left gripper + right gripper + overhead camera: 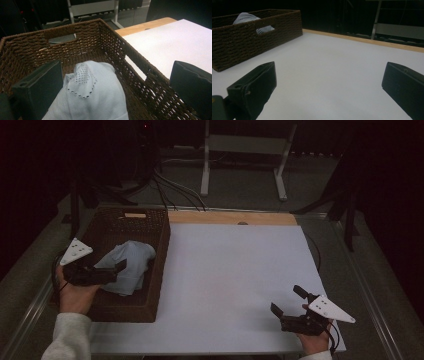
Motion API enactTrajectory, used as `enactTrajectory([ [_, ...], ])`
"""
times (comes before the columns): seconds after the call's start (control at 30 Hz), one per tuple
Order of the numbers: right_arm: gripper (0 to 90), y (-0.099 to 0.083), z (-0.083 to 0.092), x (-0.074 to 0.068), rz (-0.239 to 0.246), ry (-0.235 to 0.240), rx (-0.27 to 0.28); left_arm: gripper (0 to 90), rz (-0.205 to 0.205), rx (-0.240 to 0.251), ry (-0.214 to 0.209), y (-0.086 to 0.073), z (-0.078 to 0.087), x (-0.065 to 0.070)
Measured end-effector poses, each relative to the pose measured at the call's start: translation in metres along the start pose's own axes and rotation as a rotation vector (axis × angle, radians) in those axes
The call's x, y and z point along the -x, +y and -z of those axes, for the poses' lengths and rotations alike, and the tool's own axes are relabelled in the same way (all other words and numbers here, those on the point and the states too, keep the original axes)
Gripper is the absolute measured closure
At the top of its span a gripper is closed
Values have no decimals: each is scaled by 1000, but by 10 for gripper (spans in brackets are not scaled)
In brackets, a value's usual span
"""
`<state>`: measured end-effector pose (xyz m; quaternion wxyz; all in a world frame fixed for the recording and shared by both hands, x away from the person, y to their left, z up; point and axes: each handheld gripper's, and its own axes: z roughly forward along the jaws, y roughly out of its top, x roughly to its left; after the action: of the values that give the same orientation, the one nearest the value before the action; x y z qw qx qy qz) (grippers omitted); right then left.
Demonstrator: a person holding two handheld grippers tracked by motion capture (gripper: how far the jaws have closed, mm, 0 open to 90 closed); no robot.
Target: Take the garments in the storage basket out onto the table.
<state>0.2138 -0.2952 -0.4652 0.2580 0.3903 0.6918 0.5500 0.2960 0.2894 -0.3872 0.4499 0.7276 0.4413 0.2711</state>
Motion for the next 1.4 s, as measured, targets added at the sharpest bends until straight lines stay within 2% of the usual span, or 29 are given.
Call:
enactTrajectory([
  [0.43,0,0,0,0,1,-2,1,0,7,-21,-11,0,-10,-7],
  [0.8,0,0,0,0,4,-3,-1,0,-25,-39,-30,-2,-21,-9],
  [1.1,0,0,0,0,5,-2,-1,0,-7,-61,-24,-2,-29,-12],
  [1.4,0,0,0,0,5,-2,-2,1,-6,-58,-22,-3,-35,-16],
])
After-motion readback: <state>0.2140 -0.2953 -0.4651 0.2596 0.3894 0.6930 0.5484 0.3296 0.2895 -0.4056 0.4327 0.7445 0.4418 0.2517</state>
